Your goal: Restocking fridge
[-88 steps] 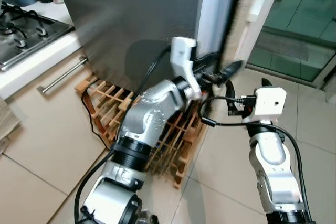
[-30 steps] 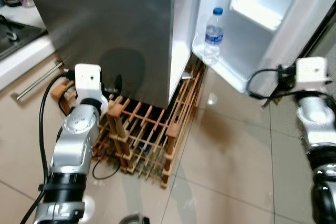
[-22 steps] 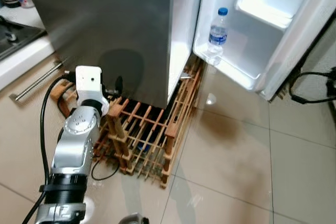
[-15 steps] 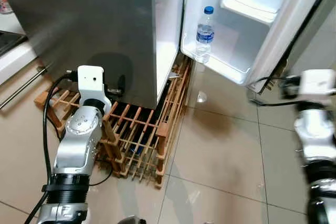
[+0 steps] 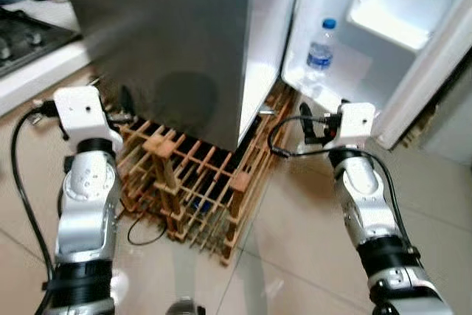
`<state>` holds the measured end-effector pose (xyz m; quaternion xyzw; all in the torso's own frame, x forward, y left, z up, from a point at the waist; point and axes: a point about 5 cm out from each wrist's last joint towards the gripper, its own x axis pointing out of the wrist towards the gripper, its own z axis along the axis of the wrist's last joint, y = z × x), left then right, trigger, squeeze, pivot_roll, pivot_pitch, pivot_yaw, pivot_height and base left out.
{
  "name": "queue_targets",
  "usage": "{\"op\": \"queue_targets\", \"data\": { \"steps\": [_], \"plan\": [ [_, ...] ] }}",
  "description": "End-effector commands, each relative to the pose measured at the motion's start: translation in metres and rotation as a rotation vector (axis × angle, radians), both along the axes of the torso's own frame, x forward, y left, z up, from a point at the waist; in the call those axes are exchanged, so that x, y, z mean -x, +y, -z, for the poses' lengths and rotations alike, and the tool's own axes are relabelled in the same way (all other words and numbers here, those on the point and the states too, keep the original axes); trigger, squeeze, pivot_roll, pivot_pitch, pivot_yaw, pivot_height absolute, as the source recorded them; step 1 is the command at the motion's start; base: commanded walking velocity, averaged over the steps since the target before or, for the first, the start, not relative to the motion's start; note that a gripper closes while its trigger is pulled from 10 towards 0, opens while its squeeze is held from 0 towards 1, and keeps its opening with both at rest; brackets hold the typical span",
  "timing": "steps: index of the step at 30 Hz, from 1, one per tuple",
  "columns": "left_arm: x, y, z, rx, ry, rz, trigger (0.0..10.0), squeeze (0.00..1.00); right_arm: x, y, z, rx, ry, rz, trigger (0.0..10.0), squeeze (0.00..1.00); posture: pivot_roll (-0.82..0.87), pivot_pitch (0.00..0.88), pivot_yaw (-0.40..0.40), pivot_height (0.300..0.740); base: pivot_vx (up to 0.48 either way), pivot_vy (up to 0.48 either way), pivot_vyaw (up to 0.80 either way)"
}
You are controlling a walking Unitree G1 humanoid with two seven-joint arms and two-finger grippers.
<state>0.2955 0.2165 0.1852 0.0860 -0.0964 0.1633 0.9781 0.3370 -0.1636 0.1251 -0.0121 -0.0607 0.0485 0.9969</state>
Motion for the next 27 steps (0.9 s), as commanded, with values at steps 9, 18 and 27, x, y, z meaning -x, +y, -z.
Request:
{"op": "queue_targets", "data": {
  "steps": [9,18,27],
  "plan": [
    [-0.008,-0.017,0.004,-0.029,0.065,0.042,10.0,0.0,-0.002,0.011,-0.004,-0.005,0.002,-0.045,10.0,0.0,0.05,0.0,-0.023,0.74,0.0,-0.457,0.49],
    [-0.016,-0.025,0.008,0.002,0.097,0.084,10.0,0.0,0.005,-0.001,-0.003,0.051,-0.003,0.01,10.0,0.0,0.03,0.0,-0.022,0.74,0.0,-0.458,0.34],
    [-0.016,-0.021,0.022,0.007,0.158,0.044,10.0,0.0,0.01,-0.026,0.0,0.086,0.012,0.09,10.0,0.0,0.02,0.0,-0.011,0.74,0.0,-0.103,0.0]
  ]
}}
